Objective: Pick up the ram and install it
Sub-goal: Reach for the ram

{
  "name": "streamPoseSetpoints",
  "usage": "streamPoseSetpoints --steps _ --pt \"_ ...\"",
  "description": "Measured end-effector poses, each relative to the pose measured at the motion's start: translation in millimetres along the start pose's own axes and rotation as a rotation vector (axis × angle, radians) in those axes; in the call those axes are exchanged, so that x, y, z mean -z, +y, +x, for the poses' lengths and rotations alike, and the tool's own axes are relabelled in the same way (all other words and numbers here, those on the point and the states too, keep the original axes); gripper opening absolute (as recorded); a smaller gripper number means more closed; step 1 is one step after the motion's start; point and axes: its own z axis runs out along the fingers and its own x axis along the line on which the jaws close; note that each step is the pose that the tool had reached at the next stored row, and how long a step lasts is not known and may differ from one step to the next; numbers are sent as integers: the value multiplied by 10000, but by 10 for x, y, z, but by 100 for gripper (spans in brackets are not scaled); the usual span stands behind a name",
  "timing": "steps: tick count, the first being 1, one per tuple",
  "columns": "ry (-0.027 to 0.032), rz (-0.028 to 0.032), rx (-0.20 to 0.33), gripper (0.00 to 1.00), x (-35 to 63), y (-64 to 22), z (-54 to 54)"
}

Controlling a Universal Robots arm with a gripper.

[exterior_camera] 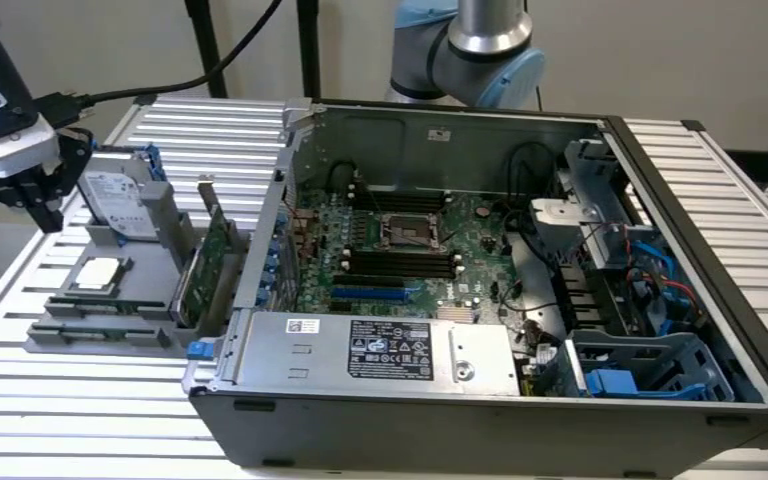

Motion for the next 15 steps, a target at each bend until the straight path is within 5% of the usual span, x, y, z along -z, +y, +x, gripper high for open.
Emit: streamPoseSetpoints --steps 15 --pt "112 57 2721 0 -11 -1 0"
